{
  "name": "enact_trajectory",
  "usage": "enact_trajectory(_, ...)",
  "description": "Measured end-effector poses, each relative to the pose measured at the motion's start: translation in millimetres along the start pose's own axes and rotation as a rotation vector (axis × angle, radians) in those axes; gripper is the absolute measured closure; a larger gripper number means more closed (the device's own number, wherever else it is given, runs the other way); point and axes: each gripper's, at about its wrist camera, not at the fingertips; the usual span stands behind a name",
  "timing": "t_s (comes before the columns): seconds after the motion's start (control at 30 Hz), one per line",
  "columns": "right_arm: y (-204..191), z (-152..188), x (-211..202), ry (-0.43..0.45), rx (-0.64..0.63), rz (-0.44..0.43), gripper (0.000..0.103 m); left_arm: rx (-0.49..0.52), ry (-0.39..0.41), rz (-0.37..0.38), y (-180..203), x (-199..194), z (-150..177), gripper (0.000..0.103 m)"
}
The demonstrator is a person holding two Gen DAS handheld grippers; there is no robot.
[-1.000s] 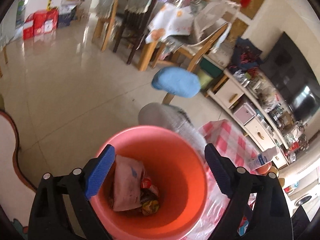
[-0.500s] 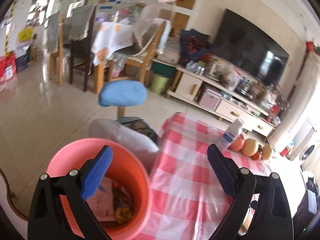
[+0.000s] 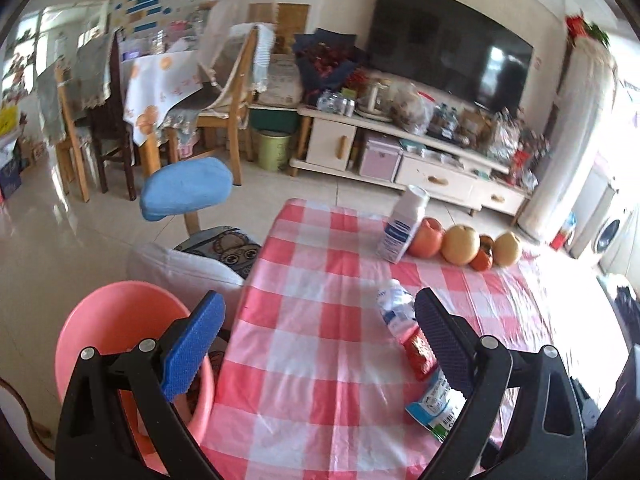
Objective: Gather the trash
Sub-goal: 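Move both tools back over the table toward the remaining items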
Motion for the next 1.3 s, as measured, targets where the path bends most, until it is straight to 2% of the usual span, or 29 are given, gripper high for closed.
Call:
enact_trajectory(0.17, 21, 5, -8, 0.011, 0.037, 0.000, 0.007, 0.063, -0.005, 0.004, 27, 4, 2, 0.008)
enact_trajectory(0.6, 74, 23, -13, -0.011, 0.129, 0.015, 0.007, 0.173, -0.088, -0.022, 83, 31, 9, 0.008)
enact_trajectory(1.1, 111, 36, -14, -0.052, 0.155, 0.025, 0.006, 0.276, -0.176, -0.051, 131, 58, 22, 0.008)
enact_trajectory(1.3, 115, 40, -10, -0.094, 0.124, 0.012, 0.006, 0.358, -0.238, 0.015, 149, 67, 34, 0.008)
Point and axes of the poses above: each gripper's, at about its wrist camera, not at the fingertips, and x roughly the way its jaws point, y to its right, z to its underside, and after that the axes turned 5 degrees about -y, right-handed
